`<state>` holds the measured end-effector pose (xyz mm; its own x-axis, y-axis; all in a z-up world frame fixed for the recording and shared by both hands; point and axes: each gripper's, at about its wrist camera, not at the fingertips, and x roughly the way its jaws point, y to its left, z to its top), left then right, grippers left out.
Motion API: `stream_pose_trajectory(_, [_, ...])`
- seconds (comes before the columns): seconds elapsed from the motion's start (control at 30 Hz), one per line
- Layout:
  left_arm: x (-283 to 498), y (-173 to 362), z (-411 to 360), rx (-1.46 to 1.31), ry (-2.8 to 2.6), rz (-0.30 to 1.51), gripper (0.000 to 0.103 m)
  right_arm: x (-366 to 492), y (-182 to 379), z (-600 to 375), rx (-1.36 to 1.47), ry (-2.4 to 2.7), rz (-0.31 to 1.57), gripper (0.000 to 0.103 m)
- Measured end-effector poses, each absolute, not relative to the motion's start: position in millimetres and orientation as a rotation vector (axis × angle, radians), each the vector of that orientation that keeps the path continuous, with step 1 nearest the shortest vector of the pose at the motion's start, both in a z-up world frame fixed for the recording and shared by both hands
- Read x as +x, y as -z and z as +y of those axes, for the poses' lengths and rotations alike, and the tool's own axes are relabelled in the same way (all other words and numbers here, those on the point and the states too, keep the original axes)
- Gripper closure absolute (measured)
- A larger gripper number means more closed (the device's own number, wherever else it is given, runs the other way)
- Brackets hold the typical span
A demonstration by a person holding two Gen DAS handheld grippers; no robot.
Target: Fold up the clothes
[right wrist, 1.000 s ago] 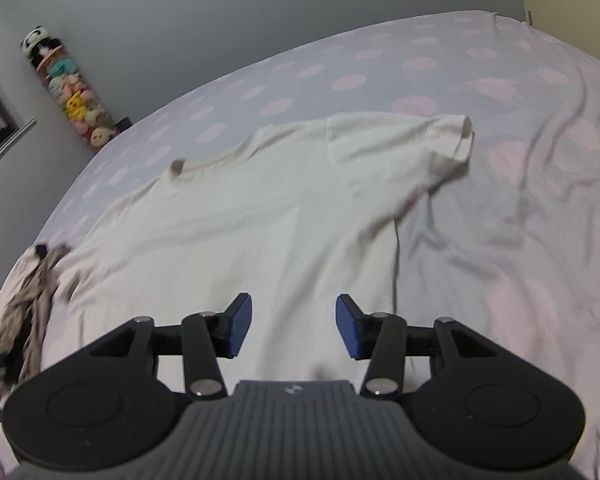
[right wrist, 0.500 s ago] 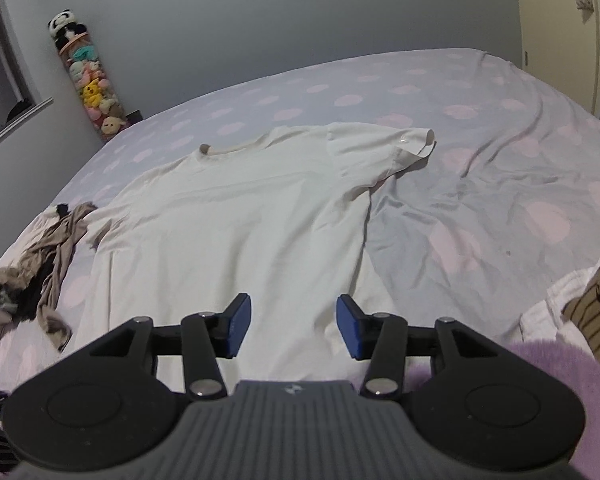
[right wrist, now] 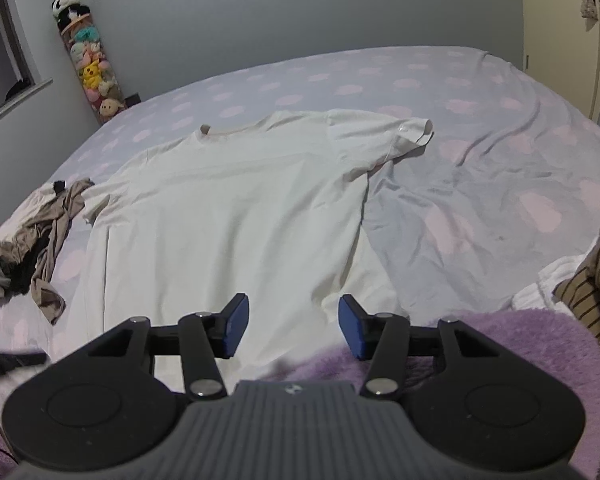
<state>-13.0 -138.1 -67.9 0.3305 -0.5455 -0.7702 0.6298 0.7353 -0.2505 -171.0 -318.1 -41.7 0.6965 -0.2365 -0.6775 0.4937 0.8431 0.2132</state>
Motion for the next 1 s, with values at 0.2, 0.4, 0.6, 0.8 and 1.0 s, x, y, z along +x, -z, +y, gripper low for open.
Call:
stream_pose_trajectory(0.2, [-32,67,-158,0.209,0.846,0.958,0.087,-156,52,-310,0.391,0.381,0.731,0.05])
stream_pose_trajectory(0.4, [-46,91,-181,0.345,0.845,0.979,0.064,-151,57,-306,0.389,0.371,0.745,0.048])
stream_pose_trajectory(0.6, [-40,118,-195,0.403,0.816,1.026,0.063,-148,61,-309,0.405,0.37,0.752,0.047])
stream_pose_trajectory(0.8, [-30,124,-189,0.41,0.754,1.022,0.096,-149,62,-313,0.424,0.361,0.742,0.046])
stream_pose_trajectory(1.0, [-1,79,-138,0.098,0.711,1.013,0.098,-150,62,-313,0.433,0.356,0.737,0.046])
